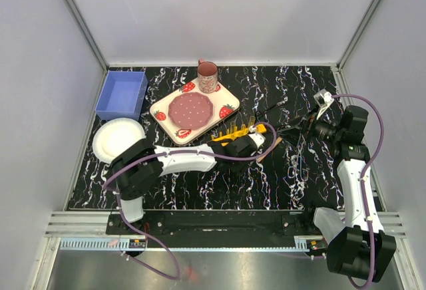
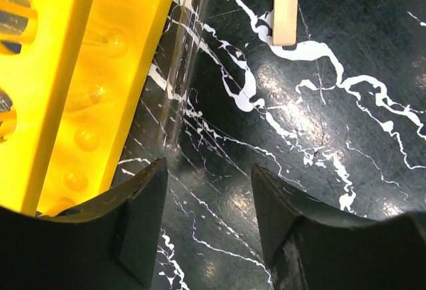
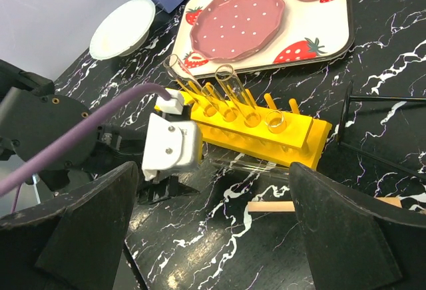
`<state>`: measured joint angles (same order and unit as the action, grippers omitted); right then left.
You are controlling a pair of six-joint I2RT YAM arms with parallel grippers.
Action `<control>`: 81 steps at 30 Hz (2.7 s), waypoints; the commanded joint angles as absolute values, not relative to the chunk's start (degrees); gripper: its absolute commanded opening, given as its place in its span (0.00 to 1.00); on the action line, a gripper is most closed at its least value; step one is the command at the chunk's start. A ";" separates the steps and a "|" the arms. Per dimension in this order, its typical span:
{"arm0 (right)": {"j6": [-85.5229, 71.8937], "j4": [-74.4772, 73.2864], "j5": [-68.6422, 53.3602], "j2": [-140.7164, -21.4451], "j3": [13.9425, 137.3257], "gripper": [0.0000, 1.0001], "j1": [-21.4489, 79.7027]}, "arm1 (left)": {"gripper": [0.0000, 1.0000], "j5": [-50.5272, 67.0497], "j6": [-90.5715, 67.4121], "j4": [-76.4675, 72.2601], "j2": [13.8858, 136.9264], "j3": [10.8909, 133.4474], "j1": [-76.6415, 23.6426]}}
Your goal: Organize the chemistry lab equipment
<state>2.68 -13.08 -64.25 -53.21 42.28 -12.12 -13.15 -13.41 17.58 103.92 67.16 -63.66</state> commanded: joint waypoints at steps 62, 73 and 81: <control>0.79 -8.88 -68.47 -51.59 41.84 1.00 -15.20 | 0.13 -8.00 -11.42 19.43 111.63 72.87 -59.76; 0.44 -8.88 -70.40 -52.21 41.92 1.00 -15.29 | 0.11 -4.67 -19.15 13.36 96.97 62.77 -61.35; 0.35 -9.05 -72.33 -52.82 42.01 1.00 -15.38 | 0.11 2.63 -24.78 5.81 85.97 54.50 -61.87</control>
